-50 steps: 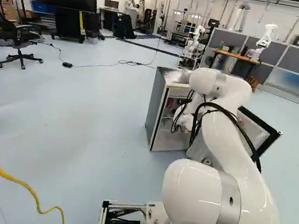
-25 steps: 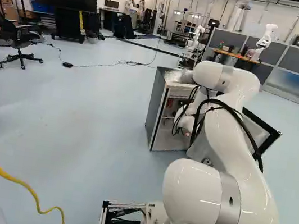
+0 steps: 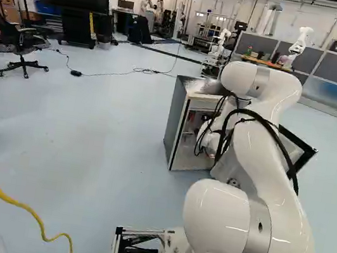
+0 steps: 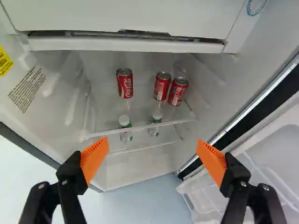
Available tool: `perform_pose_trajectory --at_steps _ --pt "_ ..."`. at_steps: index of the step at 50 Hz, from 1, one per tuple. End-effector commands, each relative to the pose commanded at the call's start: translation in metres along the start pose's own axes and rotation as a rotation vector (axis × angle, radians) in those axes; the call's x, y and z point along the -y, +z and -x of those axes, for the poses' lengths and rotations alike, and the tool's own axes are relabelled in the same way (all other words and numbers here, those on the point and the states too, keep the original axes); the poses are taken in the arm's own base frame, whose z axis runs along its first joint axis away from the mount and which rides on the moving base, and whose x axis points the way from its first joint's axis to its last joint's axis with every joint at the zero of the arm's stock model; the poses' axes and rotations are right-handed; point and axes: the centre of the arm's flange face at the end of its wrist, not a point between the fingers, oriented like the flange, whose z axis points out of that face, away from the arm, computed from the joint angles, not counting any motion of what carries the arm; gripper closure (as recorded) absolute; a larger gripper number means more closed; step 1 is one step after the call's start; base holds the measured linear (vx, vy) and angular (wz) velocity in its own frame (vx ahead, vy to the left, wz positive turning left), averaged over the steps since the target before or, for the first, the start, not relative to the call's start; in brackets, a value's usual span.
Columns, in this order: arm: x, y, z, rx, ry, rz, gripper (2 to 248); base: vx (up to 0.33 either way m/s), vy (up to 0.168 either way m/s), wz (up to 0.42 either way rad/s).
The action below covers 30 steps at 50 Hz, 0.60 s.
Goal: Grab a drink from the fridge
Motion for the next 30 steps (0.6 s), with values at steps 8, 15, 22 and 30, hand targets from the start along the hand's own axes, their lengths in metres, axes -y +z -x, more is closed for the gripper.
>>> perform_pose_trajectory --at_steps 8,15,22,30 --pt "0.002 -0.011 0.001 0.003 0.002 -0.002 3 0.000 0.000 0.000" --pt "0.003 -0.018 0.002 0.003 0.003 -0.003 3 0.000 0.000 0.000" --pt "0.004 -0.025 0.002 0.002 0.004 -0.003 3 0.000 0.000 0.000" --pt "0.005 -0.032 0.002 0.001 0.006 -0.004 3 0.000 0.000 0.000"
